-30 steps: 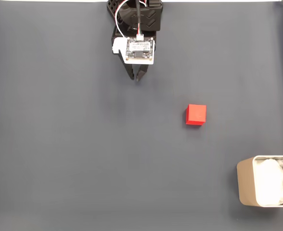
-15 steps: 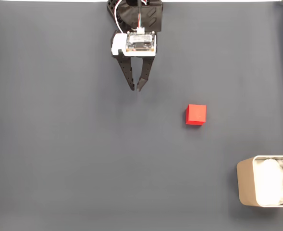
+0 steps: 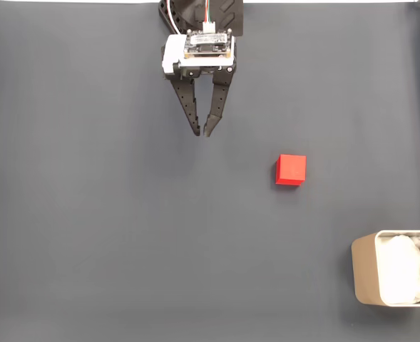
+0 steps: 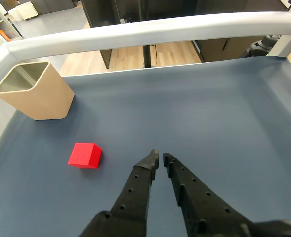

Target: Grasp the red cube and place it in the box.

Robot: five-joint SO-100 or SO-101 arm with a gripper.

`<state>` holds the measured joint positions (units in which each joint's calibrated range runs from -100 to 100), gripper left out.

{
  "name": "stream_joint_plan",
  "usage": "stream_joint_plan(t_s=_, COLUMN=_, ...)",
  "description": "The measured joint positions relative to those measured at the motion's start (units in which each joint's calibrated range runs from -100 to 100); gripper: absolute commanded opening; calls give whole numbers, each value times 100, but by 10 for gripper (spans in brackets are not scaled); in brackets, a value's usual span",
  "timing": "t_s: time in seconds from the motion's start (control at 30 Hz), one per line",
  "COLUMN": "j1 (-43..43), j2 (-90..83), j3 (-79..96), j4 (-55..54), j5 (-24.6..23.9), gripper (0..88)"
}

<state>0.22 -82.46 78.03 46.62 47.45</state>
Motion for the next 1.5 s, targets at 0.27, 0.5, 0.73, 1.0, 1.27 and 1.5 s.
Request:
stream_joint_plan(t_s=0.27, j1=-134, j2=686, j3=-696, j4=24, j5=15, gripper=1)
stream_joint_plan(t_s=0.5, j1=-490, j2=1311, j3=-1347, j4=406, j5=98, gripper=22)
stream_joint_plan(t_s=0.73, j1=-1053, j2=1676, j3=-1745, j4=517, j5=156, gripper=49)
stream_joint_plan(t_s=1.0, j1=-1706, j2=2162, j3=-2369, j4=835, j5=156, gripper=54)
stream_joint_plan(t_s=1.27, j1=-2211, j2=2675, j3=-2875, j4=971, j5=156, gripper=65)
stream_joint_plan(t_s=1.5, j1=-2381, j2=3283, j3=-3327, j4=1177, j5=156, gripper=101)
